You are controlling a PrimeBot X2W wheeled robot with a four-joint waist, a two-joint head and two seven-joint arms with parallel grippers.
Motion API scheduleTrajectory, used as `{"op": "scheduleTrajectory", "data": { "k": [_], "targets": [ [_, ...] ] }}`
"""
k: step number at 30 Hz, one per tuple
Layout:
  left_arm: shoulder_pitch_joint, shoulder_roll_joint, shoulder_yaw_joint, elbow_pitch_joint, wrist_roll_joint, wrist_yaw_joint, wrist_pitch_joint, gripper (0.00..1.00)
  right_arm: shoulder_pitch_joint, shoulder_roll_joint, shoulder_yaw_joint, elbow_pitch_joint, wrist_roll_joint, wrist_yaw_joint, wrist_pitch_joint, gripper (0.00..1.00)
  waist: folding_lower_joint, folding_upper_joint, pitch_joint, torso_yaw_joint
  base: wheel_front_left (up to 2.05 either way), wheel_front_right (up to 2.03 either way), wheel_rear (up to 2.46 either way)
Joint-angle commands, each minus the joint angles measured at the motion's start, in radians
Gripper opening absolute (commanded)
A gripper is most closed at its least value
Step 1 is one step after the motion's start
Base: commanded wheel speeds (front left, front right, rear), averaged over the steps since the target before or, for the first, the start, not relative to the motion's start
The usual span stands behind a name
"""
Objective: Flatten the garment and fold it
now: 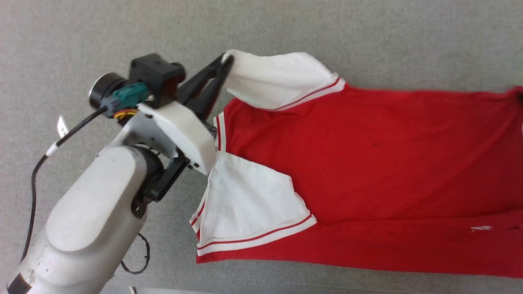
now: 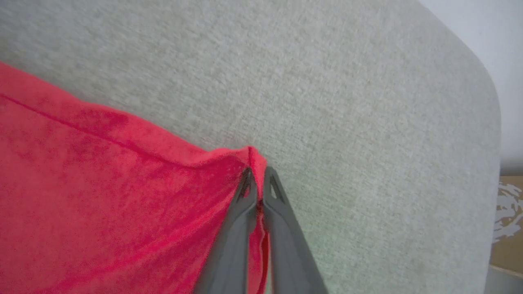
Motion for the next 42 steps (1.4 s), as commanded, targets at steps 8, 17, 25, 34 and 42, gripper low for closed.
{"op": "scheduleTrajectory", "data": {
  "k": [8, 17, 25, 34, 42],
  "targets": [
    [0.065, 0.012, 0.059, 0.027, -0.031, 0.041, -0.081, 0.0, -0.011, 0.058, -0.051, 0.04, -0.031, -0.001, -0.191, 0.0, -0.0004, 0.0, -0.168, -0.055, 0.0, 0.0, 0.0],
    [0.201, 0.066, 0.042, -0.058, -0.034, 0.071, -0.063, 0.0, 0.144, 0.07, -0.101, 0.02, -0.001, -0.001, -0.29, 0.0, -0.0004, 0.0, -0.219, -0.065, 0.0, 0.0, 0.0],
    [0.447, 0.156, 0.01, -0.167, -0.083, 0.118, 0.008, 0.0, 0.375, 0.1, -0.159, -0.068, 0.022, -0.001, -0.309, 0.0, -0.0004, 0.0, -0.272, -0.087, 0.0, 0.0, 0.0],
    [0.584, 0.153, -0.043, -0.1, -0.187, 0.095, 0.069, 0.0, 0.489, 0.133, -0.148, -0.074, -0.02, -0.001, -0.242, 0.0, -0.0004, 0.0, -0.262, -0.091, 0.0, 0.0, 0.0],
    [0.546, 0.112, -0.099, 0.054, -0.158, 0.052, 0.067, 0.42, 0.479, 0.129, -0.104, -0.016, -0.048, -0.001, -0.252, 1.0, -0.0004, 0.0, -0.255, -0.081, 0.0, 0.0, 0.0]
  ]
}}
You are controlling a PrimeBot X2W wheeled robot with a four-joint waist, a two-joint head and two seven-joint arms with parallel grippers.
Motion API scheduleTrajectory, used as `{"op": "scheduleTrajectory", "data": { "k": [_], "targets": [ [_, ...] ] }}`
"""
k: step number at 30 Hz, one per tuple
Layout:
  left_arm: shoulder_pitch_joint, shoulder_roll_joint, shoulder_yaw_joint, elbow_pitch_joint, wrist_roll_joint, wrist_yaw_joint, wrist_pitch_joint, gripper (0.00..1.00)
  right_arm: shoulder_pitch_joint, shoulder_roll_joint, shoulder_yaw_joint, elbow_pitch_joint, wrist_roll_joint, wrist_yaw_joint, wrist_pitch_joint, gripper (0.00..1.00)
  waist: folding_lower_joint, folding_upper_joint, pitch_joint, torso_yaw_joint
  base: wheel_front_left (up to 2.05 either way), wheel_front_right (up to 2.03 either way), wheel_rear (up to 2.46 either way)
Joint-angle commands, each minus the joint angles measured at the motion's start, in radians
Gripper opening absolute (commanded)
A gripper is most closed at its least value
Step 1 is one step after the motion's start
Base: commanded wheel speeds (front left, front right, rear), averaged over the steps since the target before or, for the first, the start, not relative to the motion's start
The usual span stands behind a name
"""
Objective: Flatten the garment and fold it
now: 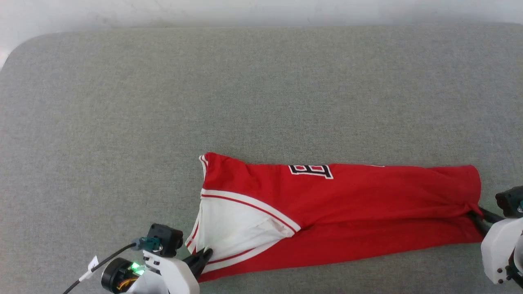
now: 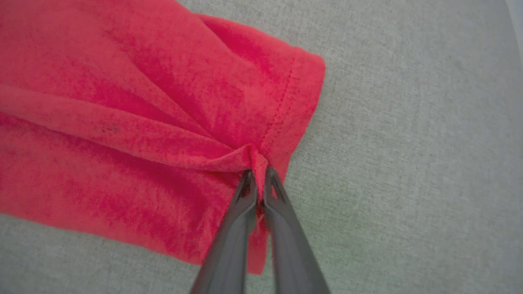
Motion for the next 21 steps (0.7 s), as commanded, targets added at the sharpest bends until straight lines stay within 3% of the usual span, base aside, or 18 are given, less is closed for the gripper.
{"op": "scheduleTrajectory", "data": {
  "k": [1, 5, 8, 12, 16, 21],
  "targets": [
    [-0.015, -0.006, -0.004, 0.015, 0.012, -0.004, -0.008, 1.0, -0.006, 0.002, 0.003, 0.004, 0.004, -0.002, -0.007, 1.0, 0.0, -0.0001, -0.004, 0.0, 0.0, 0.0, 0.0],
    [-0.03, -0.035, 0.007, 0.053, 0.024, -0.001, -0.072, 1.0, -0.013, -0.001, 0.002, -0.013, 0.058, -0.002, -0.018, 1.0, 0.0, -0.0001, -0.026, 0.0, 0.0, 0.0, 0.0],
    [-0.031, -0.068, 0.047, 0.06, 0.002, 0.006, -0.149, 1.0, -0.004, 0.01, -0.018, -0.064, 0.172, -0.002, -0.007, 1.0, 0.0, -0.0001, -0.056, -0.004, 0.0, 0.0, 0.0],
    [-0.012, -0.134, 0.136, 0.046, -0.035, 0.05, -0.306, 1.0, 0.02, -0.011, -0.084, -0.132, 0.264, -0.002, -0.008, 1.0, 0.0, -0.0001, -0.089, -0.008, 0.0, 0.0, 0.0],
    [0.006, -0.177, 0.205, 0.044, -0.013, 0.089, -0.461, 1.0, 0.061, 0.009, -0.178, -0.152, 0.28, -0.002, -0.002, 1.0, 0.0, -0.0001, -0.106, -0.004, 0.0, 0.0, 0.0],
    [0.033, -0.235, 0.312, 0.013, 0.082, 0.121, -0.502, 1.0, 0.119, 0.091, -0.28, -0.139, 0.221, -0.002, 0.044, 1.0, 0.0, -0.0001, -0.108, 0.008, 0.0, 0.0, 0.0]
  ]
}}
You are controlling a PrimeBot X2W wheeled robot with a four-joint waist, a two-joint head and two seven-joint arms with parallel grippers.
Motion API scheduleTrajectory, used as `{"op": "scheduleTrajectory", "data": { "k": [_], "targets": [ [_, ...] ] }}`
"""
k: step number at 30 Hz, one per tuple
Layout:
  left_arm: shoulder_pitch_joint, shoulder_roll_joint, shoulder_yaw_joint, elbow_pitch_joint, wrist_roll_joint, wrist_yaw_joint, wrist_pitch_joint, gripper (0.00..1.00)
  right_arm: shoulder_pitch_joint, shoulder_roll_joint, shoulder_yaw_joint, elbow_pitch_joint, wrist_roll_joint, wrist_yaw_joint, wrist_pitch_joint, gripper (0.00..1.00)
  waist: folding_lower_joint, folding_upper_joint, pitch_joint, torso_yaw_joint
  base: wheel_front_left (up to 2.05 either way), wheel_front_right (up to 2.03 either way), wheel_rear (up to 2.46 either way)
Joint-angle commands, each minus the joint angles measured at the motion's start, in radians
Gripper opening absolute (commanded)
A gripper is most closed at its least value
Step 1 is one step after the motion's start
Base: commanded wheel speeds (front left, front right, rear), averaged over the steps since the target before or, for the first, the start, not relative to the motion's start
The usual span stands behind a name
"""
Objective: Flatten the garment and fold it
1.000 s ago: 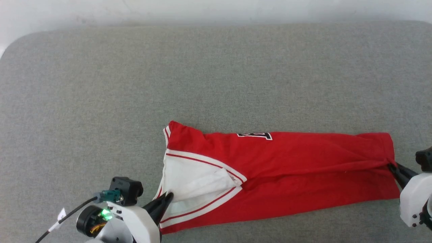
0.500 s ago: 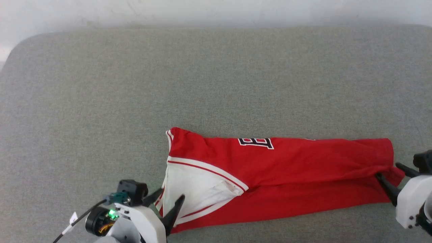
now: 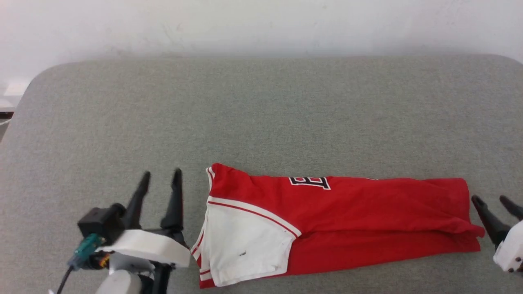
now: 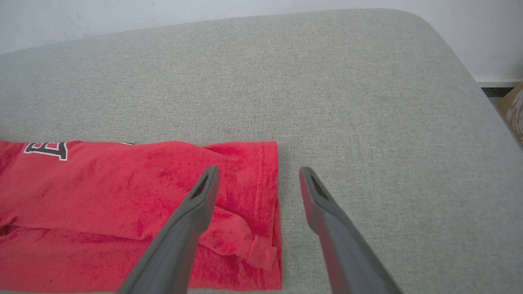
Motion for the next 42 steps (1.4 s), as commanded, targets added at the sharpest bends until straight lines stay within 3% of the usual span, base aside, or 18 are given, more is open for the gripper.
{"op": "scheduleTrajectory", "data": {
  "k": [1, 5, 14, 20, 26, 27, 28, 36, 42],
  "targets": [
    [0.014, -0.021, 0.043, -0.027, 0.045, 0.01, -0.005, 1.0, 0.018, 0.033, -0.028, 0.006, -0.016, -0.002, 0.011, 1.0, 0.0001, 0.0, 0.001, 0.008, 0.0, 0.0, 0.0],
    [0.08, -0.101, 0.158, -0.075, 0.158, -0.015, -0.006, 1.0, 0.044, 0.133, -0.13, 0.021, -0.053, -0.002, 0.052, 1.0, 0.0001, 0.0, 0.008, 0.021, 0.0, 0.0, 0.0],
    [0.149, -0.229, 0.304, -0.142, 0.403, -0.112, -0.006, 1.0, 0.044, 0.292, -0.349, 0.068, -0.217, -0.002, 0.141, 1.0, 0.0001, 0.0, 0.035, 0.062, 0.0, 0.0, 0.0],
    [0.15, -0.273, 0.336, -0.134, 0.475, -0.171, -0.006, 1.0, 0.031, 0.352, -0.401, 0.093, -0.263, -0.002, 0.207, 1.0, 0.0001, 0.0, 0.066, 0.089, 0.0, 0.0, 0.0],
    [0.13, -0.289, 0.356, -0.126, 0.49, -0.201, -0.006, 1.0, 0.028, 0.373, -0.376, 0.15, -0.262, -0.002, 0.247, 1.0, 0.0001, 0.0, 0.095, 0.107, 0.0, 0.0, 0.0],
    [0.128, -0.29, 0.359, -0.124, 0.491, -0.203, -0.006, 1.0, 0.029, 0.376, -0.362, 0.158, -0.257, -0.002, 0.255, 0.71, 0.0001, 0.0, 0.097, 0.108, 0.0, 0.0, 0.0],
    [0.126, -0.291, 0.361, -0.122, 0.492, -0.205, -0.006, 1.0, 0.03, 0.379, -0.349, 0.162, -0.249, -0.002, 0.258, 0.0, 0.0001, 0.0, 0.099, 0.109, 0.0, 0.0, 0.0],
    [0.128, -0.293, 0.371, -0.111, 0.488, -0.205, -0.006, 1.0, 0.029, 0.363, -0.309, 0.16, -0.226, -0.002, 0.19, 0.0, 0.0001, 0.0, 0.083, 0.099, 0.0, 0.0, 0.0],
    [0.131, -0.293, 0.379, -0.105, 0.483, -0.208, -0.006, 1.0, 0.015, 0.307, -0.386, 0.139, -0.263, -0.002, 0.113, 0.0, 0.0001, 0.0, 0.059, 0.079, 0.0, 0.0, 0.0]
  ]
}}
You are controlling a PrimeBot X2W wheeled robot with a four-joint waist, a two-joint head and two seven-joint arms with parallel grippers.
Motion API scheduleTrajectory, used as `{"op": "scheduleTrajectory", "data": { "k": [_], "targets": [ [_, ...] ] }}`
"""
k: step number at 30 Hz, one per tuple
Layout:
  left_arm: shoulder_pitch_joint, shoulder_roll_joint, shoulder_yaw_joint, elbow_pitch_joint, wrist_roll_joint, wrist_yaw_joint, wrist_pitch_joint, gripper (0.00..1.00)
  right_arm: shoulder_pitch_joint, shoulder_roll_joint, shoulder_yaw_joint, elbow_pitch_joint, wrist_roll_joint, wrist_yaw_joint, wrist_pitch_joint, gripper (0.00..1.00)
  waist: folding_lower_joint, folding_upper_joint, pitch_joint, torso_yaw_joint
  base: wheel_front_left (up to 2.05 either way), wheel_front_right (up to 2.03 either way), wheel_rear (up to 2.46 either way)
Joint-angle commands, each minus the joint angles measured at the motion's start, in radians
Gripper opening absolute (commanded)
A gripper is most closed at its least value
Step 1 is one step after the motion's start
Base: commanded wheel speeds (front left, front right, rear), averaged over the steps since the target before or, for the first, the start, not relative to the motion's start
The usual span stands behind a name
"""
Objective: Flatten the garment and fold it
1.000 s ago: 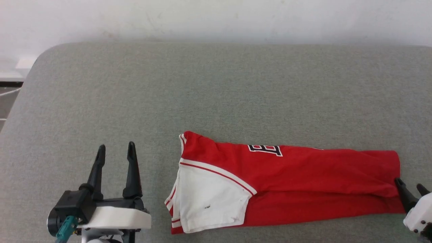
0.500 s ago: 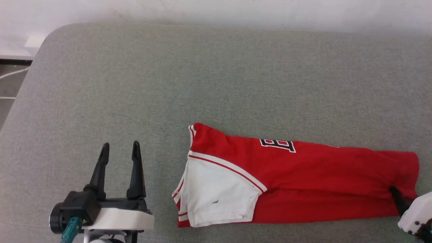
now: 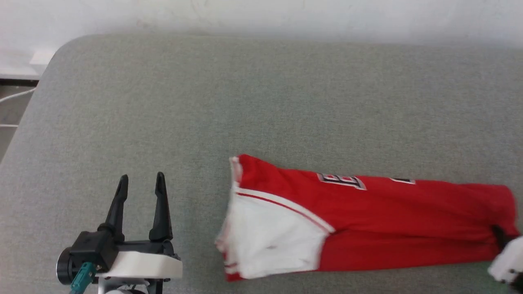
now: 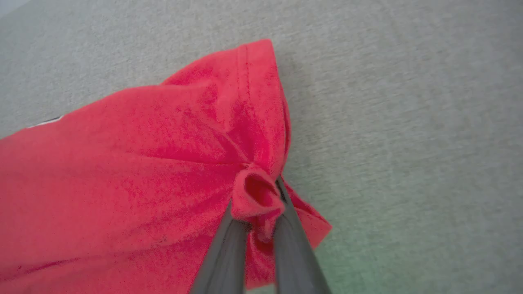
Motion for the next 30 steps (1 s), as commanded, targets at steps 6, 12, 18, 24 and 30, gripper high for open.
{"op": "scheduleTrajectory", "data": {
  "k": [6, 12, 18, 24, 30],
  "targets": [
    [-0.004, -0.005, -0.003, 0.007, -0.015, -0.008, -0.005, 1.0, -0.009, -0.027, -0.183, 0.036, -0.111, -0.003, -0.024, 0.0, -0.0001, 0.0, -0.019, -0.016, 0.0, 0.0, 0.0],
    [0.003, -0.005, -0.011, 0.016, -0.027, -0.003, -0.005, 1.0, 0.015, 0.026, -0.209, -0.026, -0.145, -0.003, 0.005, 0.0, -0.0001, 0.0, -0.032, -0.018, 0.0, 0.0, 0.0],
    [0.014, -0.005, -0.012, 0.022, -0.036, -0.002, -0.005, 1.0, 0.095, 0.076, -0.125, -0.213, -0.116, -0.003, 0.069, 0.0, -0.0001, 0.0, -0.059, -0.012, 0.0, 0.0, 0.0],
    [0.023, -0.005, -0.026, 0.016, -0.048, -0.002, -0.005, 1.0, 0.186, 0.112, 0.014, -0.434, -0.1, -0.003, 0.166, 0.0, -0.0001, 0.0, -0.075, 0.014, 0.0, 0.0, 0.0],
    [0.024, -0.005, -0.036, 0.022, -0.053, -0.003, -0.005, 1.0, 0.202, 0.141, 0.183, -0.549, -0.058, -0.003, 0.243, 0.0, -0.0001, 0.0, -0.087, 0.062, 0.0, 0.0, 0.0]
  ]
}}
